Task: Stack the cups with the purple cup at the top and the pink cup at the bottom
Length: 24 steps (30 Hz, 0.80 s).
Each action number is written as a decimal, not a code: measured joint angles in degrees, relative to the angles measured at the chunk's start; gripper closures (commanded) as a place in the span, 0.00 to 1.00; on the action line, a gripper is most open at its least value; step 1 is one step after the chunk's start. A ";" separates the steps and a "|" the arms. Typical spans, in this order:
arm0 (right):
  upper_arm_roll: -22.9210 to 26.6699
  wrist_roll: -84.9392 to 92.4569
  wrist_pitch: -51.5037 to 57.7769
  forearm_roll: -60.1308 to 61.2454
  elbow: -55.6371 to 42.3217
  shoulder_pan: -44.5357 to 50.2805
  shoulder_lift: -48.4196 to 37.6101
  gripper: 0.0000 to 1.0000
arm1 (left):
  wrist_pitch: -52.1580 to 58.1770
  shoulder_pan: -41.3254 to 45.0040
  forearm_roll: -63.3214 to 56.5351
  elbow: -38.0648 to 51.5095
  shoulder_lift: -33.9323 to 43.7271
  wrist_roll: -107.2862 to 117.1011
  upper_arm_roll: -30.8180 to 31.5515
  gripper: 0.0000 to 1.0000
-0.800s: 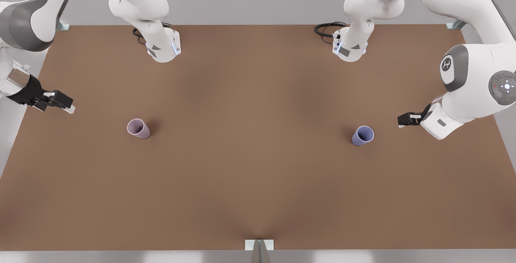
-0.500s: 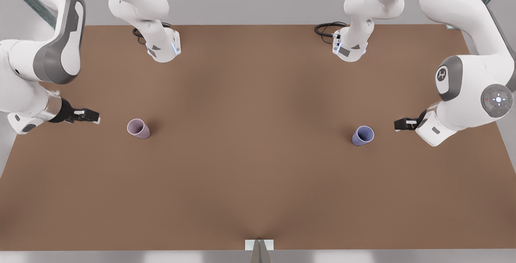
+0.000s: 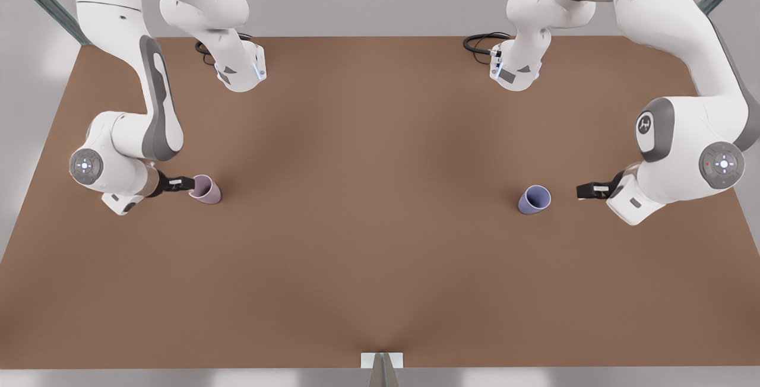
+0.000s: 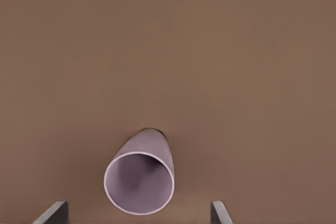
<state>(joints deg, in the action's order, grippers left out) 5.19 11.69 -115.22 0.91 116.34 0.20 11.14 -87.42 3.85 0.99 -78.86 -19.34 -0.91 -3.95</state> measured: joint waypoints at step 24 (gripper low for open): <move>4.01 11.82 -25.30 0.74 15.42 1.28 4.37 0.66 | -0.19 0.02 0.13 0.00 -1.49 -0.05 0.00 0.00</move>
<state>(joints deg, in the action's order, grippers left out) 9.20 23.51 -140.52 1.65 131.76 1.49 15.52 -87.61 3.87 1.13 -78.86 -20.83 -0.96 -3.95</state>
